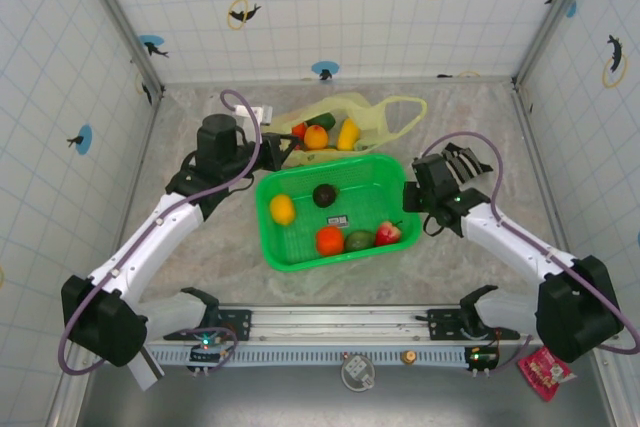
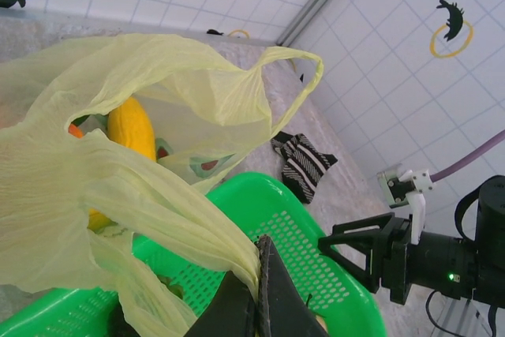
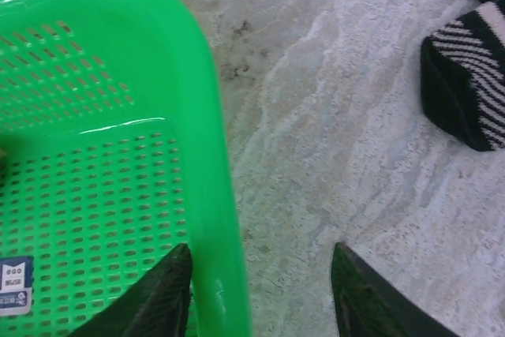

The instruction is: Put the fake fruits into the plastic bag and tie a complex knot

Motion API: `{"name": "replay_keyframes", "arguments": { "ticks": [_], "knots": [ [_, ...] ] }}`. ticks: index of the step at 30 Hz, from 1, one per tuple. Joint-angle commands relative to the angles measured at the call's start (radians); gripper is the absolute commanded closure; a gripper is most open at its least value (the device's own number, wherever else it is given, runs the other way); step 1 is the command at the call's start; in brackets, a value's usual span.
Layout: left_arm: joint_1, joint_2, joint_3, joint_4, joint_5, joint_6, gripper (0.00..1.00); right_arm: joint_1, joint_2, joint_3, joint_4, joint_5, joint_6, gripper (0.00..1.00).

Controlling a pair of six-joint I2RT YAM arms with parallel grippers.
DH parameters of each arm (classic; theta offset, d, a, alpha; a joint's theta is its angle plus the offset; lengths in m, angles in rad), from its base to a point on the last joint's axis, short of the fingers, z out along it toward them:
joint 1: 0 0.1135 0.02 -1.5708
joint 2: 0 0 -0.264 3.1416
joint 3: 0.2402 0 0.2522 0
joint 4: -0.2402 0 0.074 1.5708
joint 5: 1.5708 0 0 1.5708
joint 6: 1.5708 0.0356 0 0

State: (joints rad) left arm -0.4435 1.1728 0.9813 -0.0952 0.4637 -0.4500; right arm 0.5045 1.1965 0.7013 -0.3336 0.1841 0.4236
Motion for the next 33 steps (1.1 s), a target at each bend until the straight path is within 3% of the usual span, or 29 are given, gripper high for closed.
{"name": "replay_keyframes", "arguments": {
  "ticks": [1,10,16,20,28,33],
  "knots": [
    [0.007,0.002,0.030,0.023,0.024,-0.014,1.00,-0.009,0.003,-0.047,0.024,-0.069,0.053,0.58],
    [0.007,0.008,0.030,0.032,0.032,-0.019,1.00,-0.012,0.001,-0.089,0.058,-0.161,0.143,0.69],
    [0.007,0.008,0.032,0.038,0.032,-0.019,1.00,-0.009,-0.045,-0.152,0.134,-0.206,0.309,0.80],
    [0.007,0.010,0.028,0.045,0.033,-0.022,1.00,0.037,-0.055,-0.164,0.194,-0.211,0.405,0.79],
    [0.007,0.010,0.030,0.050,0.033,-0.021,1.00,0.200,0.078,-0.037,0.192,-0.207,0.362,0.73],
    [0.006,0.014,0.032,0.050,0.030,-0.019,1.00,0.286,0.093,-0.055,0.293,-0.155,0.484,0.73]
  ]
}}
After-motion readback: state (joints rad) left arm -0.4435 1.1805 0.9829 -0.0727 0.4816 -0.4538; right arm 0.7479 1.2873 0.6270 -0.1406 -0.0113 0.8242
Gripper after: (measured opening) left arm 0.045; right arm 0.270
